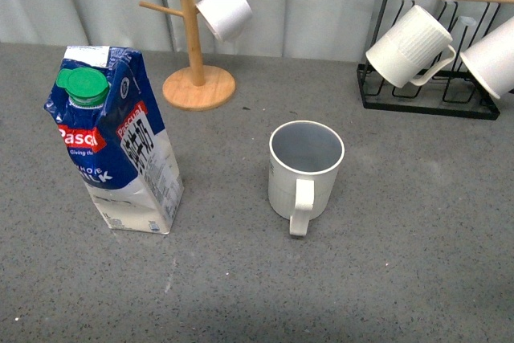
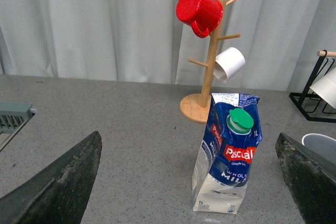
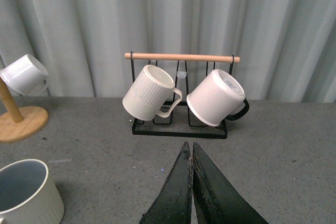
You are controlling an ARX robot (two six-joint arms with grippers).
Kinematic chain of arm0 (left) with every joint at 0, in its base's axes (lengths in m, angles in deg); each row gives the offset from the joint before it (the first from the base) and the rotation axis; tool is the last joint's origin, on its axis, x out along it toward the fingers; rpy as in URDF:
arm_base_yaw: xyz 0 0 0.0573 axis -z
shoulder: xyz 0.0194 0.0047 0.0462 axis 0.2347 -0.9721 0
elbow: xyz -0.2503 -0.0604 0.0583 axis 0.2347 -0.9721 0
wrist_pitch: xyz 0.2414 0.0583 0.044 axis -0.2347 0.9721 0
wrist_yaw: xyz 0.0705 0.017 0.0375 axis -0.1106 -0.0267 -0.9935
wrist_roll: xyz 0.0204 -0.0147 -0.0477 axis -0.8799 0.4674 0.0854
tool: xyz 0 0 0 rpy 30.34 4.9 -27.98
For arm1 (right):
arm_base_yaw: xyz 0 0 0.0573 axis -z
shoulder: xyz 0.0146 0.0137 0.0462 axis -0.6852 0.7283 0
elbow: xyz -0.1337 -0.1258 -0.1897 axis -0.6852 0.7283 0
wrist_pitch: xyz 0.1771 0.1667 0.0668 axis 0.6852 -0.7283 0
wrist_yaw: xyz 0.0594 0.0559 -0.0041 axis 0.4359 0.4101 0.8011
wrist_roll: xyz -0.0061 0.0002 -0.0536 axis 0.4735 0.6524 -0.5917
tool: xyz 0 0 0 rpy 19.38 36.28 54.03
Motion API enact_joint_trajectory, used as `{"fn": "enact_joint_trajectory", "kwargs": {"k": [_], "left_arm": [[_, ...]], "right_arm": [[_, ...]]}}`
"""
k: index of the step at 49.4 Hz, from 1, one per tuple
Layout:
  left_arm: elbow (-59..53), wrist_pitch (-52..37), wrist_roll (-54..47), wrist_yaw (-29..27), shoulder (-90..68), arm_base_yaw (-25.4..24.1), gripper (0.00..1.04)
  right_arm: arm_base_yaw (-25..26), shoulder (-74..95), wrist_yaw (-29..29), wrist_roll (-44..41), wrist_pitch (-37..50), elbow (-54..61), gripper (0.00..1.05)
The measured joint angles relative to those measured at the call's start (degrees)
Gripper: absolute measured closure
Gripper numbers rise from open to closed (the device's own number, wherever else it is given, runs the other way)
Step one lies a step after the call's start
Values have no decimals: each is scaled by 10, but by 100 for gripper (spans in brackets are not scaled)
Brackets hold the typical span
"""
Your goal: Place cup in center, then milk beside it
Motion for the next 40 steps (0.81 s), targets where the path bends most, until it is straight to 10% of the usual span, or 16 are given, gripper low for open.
{"fn": "enact_joint_trajectory", "kwargs": {"k": [40], "left_arm": [[0, 0, 0, 0, 0, 0, 7]], "right_arm": [[0, -325, 4, 0, -289, 23, 104]]}}
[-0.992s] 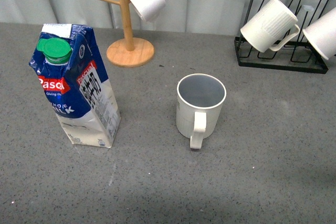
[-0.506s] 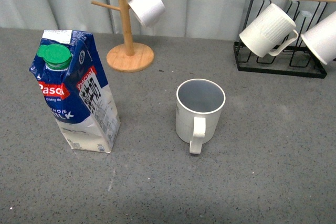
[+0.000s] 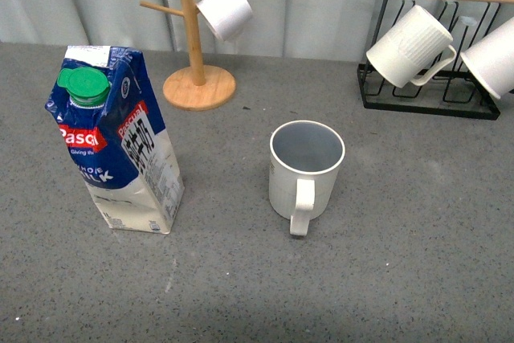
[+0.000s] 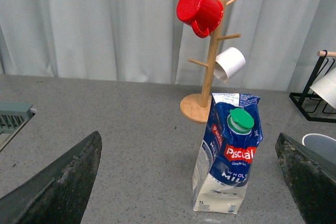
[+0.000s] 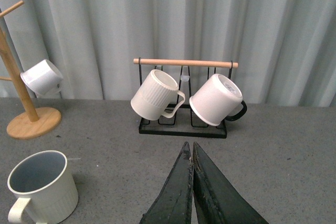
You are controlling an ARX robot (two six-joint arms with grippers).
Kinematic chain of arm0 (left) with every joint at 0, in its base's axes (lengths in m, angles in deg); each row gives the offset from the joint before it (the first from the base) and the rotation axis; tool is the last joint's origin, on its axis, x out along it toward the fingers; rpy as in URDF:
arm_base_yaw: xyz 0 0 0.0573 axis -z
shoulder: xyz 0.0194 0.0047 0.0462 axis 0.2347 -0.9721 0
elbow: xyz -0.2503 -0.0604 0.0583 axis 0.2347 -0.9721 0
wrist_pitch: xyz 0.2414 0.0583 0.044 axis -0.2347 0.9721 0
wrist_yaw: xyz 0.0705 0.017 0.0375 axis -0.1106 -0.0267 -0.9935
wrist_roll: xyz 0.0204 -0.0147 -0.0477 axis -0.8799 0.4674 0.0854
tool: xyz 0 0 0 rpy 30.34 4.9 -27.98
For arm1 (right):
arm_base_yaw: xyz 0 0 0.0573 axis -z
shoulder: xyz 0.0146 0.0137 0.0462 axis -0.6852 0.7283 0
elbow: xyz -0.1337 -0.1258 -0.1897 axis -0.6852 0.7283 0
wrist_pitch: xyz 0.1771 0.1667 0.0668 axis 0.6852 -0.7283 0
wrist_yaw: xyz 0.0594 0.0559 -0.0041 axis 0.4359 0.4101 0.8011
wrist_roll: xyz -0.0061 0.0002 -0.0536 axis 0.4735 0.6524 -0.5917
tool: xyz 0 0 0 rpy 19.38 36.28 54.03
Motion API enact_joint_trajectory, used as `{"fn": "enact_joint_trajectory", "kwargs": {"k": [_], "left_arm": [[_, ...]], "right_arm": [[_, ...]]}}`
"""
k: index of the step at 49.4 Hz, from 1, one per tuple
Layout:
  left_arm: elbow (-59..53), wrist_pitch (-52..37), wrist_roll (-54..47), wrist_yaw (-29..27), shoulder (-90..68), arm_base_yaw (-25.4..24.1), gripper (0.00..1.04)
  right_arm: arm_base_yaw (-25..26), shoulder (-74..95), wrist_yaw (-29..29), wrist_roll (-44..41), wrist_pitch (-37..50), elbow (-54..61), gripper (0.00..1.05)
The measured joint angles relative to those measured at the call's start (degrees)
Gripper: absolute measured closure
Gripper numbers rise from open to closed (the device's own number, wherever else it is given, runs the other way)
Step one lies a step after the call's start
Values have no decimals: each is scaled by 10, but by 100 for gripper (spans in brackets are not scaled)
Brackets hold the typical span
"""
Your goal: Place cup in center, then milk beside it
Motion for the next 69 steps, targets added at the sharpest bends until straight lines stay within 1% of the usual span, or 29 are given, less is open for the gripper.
{"fn": "enact_joint_trajectory", "kwargs": {"k": [13, 32, 37, 42, 44, 46, 51, 53, 58, 64, 65, 67, 69], "left_arm": [[0, 0, 0, 0, 0, 0, 7], [0, 0, 0, 0, 0, 0, 7], [0, 0, 0, 0, 0, 0, 7], [0, 0, 0, 0, 0, 0, 7], [0, 0, 0, 0, 0, 0, 7], [0, 0, 0, 0, 0, 0, 7], [0, 0, 0, 0, 0, 0, 7], [0, 0, 0, 0, 0, 0, 7], [0, 0, 0, 0, 0, 0, 7], [0, 0, 0, 0, 0, 0, 7], [0, 0, 0, 0, 0, 0, 7], [0, 0, 0, 0, 0, 0, 7], [0, 0, 0, 0, 0, 0, 7]], "right_arm": [[0, -65, 0, 0, -63, 0, 104], [0, -114, 0, 0, -113, 0, 104], [0, -193, 2, 0, -208, 0, 104], [0, -210, 2, 0, -213, 0, 104], [0, -210, 2, 0, -213, 0, 97], [0, -210, 2, 0, -213, 0, 87], [0, -211, 2, 0, -213, 0, 66], [0, -211, 2, 0, -213, 0, 55], [0, -211, 2, 0, -213, 0, 37], [0, -211, 2, 0, -213, 0, 9], [0, -211, 2, 0, -213, 0, 7], [0, -211, 2, 0, -213, 0, 10], [0, -211, 2, 0, -213, 0, 10]]}}
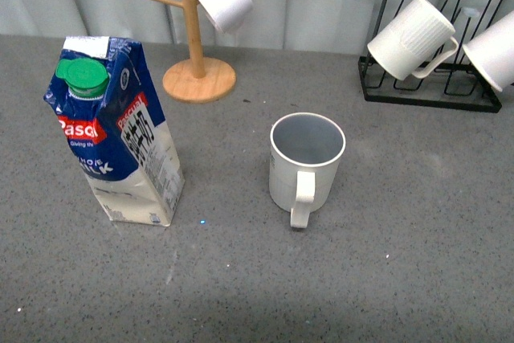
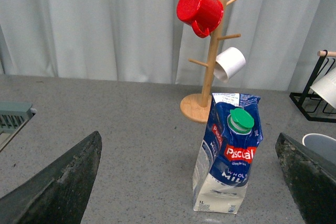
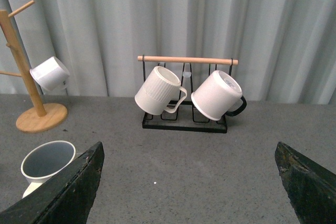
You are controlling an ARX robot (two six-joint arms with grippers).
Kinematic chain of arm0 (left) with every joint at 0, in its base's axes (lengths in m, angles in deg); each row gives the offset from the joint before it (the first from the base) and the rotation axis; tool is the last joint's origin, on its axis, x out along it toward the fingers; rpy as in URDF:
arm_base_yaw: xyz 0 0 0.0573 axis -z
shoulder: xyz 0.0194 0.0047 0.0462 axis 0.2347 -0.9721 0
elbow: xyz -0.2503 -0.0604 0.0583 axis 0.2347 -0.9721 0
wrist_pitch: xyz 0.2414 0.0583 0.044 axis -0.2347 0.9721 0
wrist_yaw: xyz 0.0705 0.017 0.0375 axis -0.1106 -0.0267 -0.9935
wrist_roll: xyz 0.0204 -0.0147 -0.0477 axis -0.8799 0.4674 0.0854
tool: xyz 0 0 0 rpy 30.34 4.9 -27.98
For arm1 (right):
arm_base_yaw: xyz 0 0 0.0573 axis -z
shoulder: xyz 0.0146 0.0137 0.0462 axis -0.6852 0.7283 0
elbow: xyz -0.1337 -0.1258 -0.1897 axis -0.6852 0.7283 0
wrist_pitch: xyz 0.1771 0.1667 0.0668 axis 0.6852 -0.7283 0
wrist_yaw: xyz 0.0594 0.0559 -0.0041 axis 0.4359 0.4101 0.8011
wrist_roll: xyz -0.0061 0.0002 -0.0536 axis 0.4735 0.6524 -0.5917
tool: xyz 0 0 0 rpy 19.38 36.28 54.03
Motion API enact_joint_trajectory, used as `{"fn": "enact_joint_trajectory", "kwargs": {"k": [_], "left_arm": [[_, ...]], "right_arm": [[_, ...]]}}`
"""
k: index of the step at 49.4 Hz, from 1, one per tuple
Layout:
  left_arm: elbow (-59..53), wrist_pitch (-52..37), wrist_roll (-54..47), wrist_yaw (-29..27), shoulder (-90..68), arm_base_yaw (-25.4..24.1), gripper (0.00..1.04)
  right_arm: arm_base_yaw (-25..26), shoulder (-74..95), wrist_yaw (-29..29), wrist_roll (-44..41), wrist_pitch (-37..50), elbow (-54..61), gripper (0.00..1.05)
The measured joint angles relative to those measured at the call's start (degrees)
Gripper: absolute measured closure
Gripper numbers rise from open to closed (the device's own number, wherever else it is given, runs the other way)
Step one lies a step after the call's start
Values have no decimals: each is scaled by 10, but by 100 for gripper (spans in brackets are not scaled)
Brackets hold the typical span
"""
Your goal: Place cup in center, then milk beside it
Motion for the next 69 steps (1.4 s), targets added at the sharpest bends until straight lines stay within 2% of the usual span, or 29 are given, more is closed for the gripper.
{"fn": "enact_joint_trajectory", "kwargs": {"k": [5, 9, 17, 24, 31, 40, 46, 69], "left_arm": [[5, 18, -2, 4, -11, -3, 7], [9, -1, -2, 35, -79, -23, 7], [26, -179, 3, 50, -283, -48, 7], [61, -305, 13, 45, -445, -21, 7], [82, -372, 20, 15, -565, 26, 7], [106, -410, 29, -39, -661, 100, 7], [119, -418, 36, -50, -694, 131, 7], [132, -423, 42, -40, -748, 152, 7]], "right_arm": [[0, 0, 0, 0, 0, 0, 9], [0, 0, 0, 0, 0, 0, 9], [0, 0, 0, 0, 0, 0, 9], [0, 0, 0, 0, 0, 0, 9], [0, 0, 0, 0, 0, 0, 9], [0, 0, 0, 0, 0, 0, 9], [0, 0, 0, 0, 0, 0, 9], [0, 0, 0, 0, 0, 0, 9]]}}
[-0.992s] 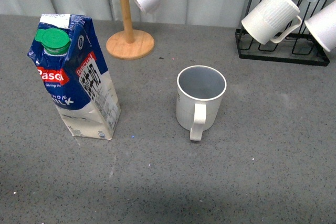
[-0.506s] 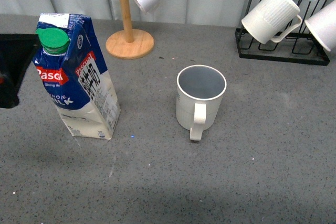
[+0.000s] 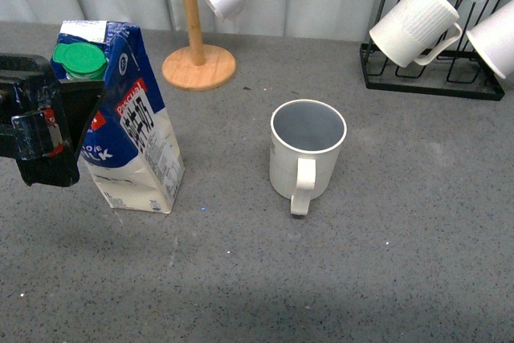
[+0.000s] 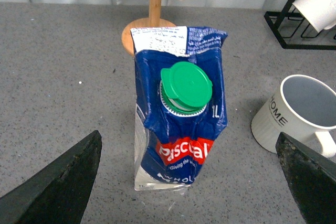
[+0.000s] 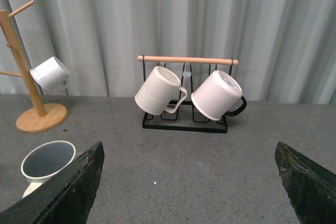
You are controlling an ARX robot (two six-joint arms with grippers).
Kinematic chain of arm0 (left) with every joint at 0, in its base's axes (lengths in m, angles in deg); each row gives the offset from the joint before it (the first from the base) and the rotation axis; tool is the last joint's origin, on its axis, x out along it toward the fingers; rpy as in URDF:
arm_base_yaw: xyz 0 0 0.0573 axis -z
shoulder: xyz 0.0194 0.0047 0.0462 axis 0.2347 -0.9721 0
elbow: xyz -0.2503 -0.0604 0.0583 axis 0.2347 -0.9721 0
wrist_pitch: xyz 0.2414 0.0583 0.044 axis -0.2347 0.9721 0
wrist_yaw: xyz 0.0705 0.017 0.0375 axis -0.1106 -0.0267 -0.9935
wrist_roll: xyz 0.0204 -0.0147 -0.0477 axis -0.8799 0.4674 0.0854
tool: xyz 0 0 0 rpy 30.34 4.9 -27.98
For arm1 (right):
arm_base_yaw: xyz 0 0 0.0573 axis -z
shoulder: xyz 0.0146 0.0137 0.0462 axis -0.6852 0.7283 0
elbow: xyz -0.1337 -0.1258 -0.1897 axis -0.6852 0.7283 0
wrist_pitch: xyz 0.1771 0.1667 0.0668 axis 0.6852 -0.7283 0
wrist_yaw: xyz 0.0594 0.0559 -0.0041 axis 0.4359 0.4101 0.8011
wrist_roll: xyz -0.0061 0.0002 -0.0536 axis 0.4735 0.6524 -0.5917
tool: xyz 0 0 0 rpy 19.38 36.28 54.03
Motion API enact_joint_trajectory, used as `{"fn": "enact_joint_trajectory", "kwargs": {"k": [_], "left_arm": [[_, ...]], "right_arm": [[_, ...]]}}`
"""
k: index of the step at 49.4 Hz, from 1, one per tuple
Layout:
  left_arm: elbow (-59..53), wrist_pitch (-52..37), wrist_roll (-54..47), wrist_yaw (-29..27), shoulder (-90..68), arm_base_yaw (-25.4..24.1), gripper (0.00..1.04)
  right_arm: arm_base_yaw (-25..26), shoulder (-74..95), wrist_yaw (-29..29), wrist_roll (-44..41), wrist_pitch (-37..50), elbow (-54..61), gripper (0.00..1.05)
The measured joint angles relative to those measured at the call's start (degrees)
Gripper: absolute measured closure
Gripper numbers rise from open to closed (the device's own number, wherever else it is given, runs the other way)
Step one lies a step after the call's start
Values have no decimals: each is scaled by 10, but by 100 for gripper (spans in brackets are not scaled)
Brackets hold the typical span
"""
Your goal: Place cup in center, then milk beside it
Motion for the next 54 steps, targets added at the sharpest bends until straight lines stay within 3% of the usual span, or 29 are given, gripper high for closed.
{"fn": "enact_joint_trajectory", "kwargs": {"k": [14, 29, 54], "left_arm": [[0, 19, -1, 15, -4, 12, 7], [5, -11, -19, 28, -61, -8, 7], [46, -39, -27, 6, -136, -13, 7]], "right_arm": [[0, 0, 0, 0, 0, 0, 9], [0, 0, 0, 0, 0, 0, 9], [0, 0, 0, 0, 0, 0, 9]]}}
